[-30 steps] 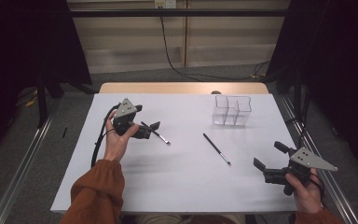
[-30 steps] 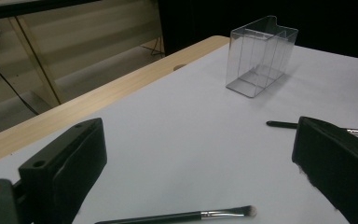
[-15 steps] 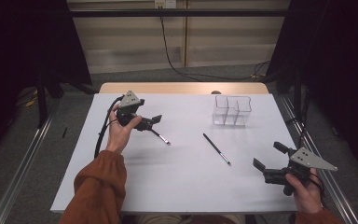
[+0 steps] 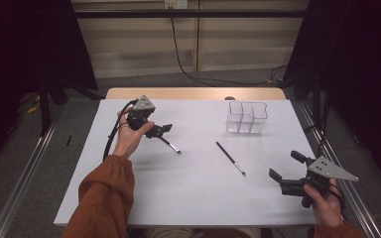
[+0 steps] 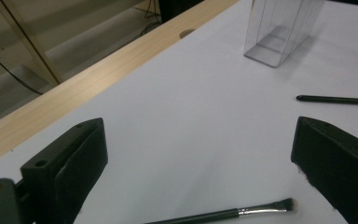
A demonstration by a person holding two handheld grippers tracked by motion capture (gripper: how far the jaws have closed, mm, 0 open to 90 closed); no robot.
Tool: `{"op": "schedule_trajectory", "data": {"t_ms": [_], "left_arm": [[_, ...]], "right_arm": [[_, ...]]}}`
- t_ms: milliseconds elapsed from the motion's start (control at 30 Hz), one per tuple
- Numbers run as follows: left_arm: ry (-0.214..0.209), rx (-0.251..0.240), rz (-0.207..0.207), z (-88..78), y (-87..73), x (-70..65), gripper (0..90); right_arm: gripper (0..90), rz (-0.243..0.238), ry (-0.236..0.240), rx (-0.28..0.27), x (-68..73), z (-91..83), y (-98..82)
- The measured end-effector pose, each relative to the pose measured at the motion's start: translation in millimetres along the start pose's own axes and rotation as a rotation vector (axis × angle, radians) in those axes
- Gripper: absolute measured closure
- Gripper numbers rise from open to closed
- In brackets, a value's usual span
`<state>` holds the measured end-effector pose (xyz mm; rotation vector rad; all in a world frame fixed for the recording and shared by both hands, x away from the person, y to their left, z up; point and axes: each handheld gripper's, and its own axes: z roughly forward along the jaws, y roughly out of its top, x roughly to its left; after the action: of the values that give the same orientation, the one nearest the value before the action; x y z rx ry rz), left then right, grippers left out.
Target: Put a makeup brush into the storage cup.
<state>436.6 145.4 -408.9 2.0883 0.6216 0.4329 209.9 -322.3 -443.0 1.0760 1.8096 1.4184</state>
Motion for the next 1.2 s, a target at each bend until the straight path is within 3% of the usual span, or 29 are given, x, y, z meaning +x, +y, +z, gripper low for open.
{"op": "schedule_trajectory", "data": {"t_ms": [133,233,300,400,767,867,933,1033,1200], "left_arm": [[-0.019,0.053,0.015,2.5,1.3,1.2,4.5],[-0.041,0.116,0.048,3.3,3.0,5.2,4.5],[-0.03,0.126,0.047,4.6,3.7,5.4,4.5],[-0.018,0.176,0.083,5.6,5.4,7.6,4.8],[-0.06,0.347,0.073,13.3,1.0,16.6,6.0],[-0.071,0.41,0.09,16.2,-1.8,18.6,6.4],[-0.059,0.426,0.098,18.0,-2.4,17.9,6.4],[-0.086,0.498,0.119,19.7,0.7,18.3,6.9],[-0.107,0.549,0.154,22.1,2.5,17.2,6.6]], "right_arm": [[0.0,-0.004,0.004,0.005,0.1,0.3,-0.1],[0.0,-0.003,0.005,0.006,0.2,0.5,-0.1],[0.0,-0.003,0.005,0.009,0.4,0.6,0.0],[0.0,-0.002,0.008,0.009,0.5,0.6,0.0],[0.0,-0.006,0.02,0.013,0.9,1.4,-0.1],[0.0,-0.007,0.031,0.022,1.5,2.0,-0.4],[0.0,-0.009,0.033,0.023,1.9,2.5,-0.5],[0.0,-0.013,0.038,0.027,1.9,2.8,-0.6],[0.0,-0.01,0.042,0.029,2.2,3.1,-0.7]]}}
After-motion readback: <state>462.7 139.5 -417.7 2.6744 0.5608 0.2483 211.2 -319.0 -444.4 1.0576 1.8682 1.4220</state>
